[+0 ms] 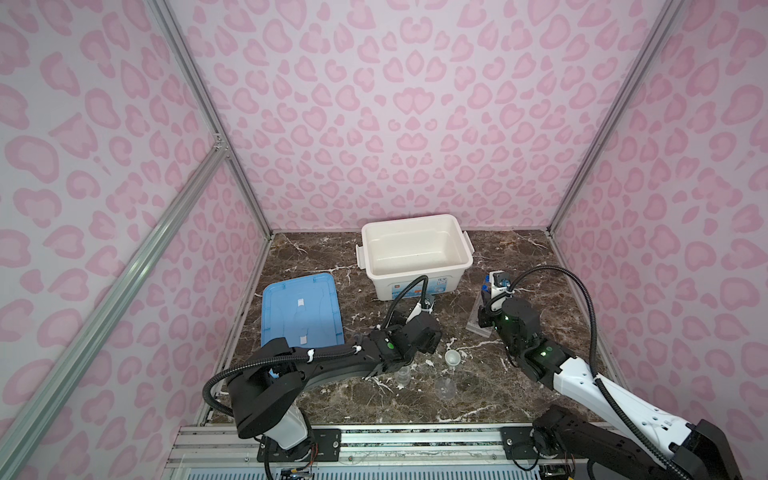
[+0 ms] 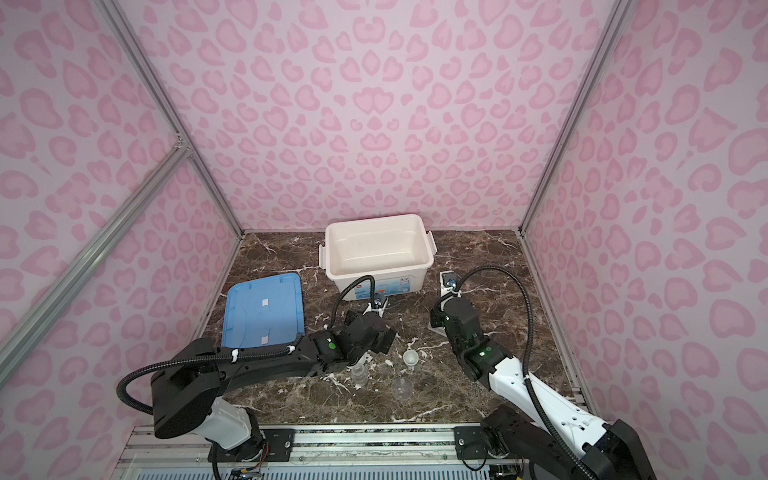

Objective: Organize the chemistry lab equipment
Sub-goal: 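Carry the tube with the right gripper to above the clear rack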

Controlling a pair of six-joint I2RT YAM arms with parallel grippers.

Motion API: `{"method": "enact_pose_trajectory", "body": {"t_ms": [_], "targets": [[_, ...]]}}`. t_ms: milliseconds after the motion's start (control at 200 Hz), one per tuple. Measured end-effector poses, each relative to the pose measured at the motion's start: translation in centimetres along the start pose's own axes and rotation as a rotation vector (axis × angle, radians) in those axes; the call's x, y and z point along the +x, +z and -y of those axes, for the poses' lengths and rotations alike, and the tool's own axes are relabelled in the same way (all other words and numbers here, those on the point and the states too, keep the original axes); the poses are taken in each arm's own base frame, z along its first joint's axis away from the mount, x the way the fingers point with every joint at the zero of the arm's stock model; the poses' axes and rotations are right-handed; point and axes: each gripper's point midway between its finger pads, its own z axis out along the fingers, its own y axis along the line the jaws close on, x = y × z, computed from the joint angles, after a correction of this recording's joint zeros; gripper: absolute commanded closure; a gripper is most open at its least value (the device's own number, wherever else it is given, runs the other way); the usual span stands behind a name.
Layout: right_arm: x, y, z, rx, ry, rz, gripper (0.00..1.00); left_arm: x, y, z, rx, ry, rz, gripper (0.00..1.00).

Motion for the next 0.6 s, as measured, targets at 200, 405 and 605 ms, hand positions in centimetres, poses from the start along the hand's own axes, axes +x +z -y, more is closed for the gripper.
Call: {"method": "enact_pose_trajectory", "body": {"t_ms": [200, 405, 605], "targets": [[0.47, 0.2, -0.03, 0.004, -0.012, -0.007, 0.9, 0.0, 0.0, 0.0, 0.0, -0.005, 0.0, 0.02], [0.45, 0.37, -0.13, 0.004, -0.012, -0.003, 0.9, 0.01, 0.01, 0.0, 0.0, -0.006, 0.0, 0.02], [0.85, 0.66, -0.23, 0.004, -0.023, -0.015, 0.9, 0.06, 0.05, 0.01, -0.001, -0.005, -0.002, 0.02]]}}
